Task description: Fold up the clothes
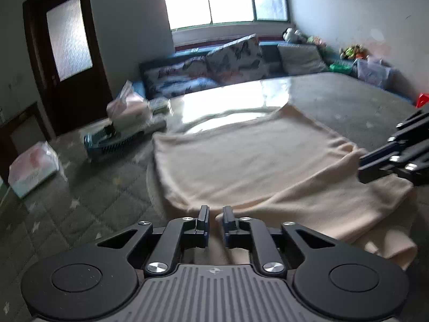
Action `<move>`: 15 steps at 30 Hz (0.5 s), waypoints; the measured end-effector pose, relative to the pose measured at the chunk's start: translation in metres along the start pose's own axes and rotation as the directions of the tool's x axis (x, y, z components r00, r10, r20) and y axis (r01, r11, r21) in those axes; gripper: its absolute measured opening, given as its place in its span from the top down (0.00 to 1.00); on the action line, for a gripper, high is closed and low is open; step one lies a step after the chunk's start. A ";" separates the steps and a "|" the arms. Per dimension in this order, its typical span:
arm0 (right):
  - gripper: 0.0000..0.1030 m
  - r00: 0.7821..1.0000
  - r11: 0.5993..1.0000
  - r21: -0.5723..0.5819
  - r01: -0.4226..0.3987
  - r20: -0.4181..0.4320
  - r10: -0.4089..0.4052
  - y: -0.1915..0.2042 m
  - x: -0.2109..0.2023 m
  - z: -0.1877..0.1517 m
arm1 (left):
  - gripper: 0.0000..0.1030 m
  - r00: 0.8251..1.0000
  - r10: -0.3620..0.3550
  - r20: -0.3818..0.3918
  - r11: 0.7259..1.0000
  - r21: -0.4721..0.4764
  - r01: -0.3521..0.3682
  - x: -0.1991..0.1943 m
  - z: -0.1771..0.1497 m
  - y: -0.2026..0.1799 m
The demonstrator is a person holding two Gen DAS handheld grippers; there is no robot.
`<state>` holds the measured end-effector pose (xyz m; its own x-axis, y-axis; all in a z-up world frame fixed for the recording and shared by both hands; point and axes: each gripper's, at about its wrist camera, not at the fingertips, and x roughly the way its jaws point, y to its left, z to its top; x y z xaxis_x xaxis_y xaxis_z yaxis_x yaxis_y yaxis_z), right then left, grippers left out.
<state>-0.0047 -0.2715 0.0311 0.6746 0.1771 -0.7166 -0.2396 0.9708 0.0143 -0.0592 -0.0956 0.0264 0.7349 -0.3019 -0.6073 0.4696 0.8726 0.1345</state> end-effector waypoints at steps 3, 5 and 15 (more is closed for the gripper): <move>0.86 0.999 0.998 -0.041 -0.051 0.001 0.051 0.019 -0.005 -0.002 | 0.85 1.000 -0.007 0.000 1.000 -0.002 0.007 -0.009 -0.001 0.002; 0.86 0.997 0.995 -0.064 -0.078 -0.002 0.078 0.030 -0.004 -0.002 | 0.85 0.999 -0.032 0.015 0.999 0.009 0.032 -0.019 -0.001 -0.001; 0.86 0.990 0.981 -0.137 -0.140 -0.017 0.139 0.068 0.014 -0.001 | 0.84 0.990 -0.132 -0.039 0.987 0.092 0.135 -0.025 -0.019 -0.027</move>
<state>-0.0123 -0.2030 0.0207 0.6230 0.3072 -0.7194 -0.4250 0.9050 0.0184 -0.0991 -0.1042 0.0229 0.6468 -0.3991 -0.6499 0.6074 0.7849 0.1225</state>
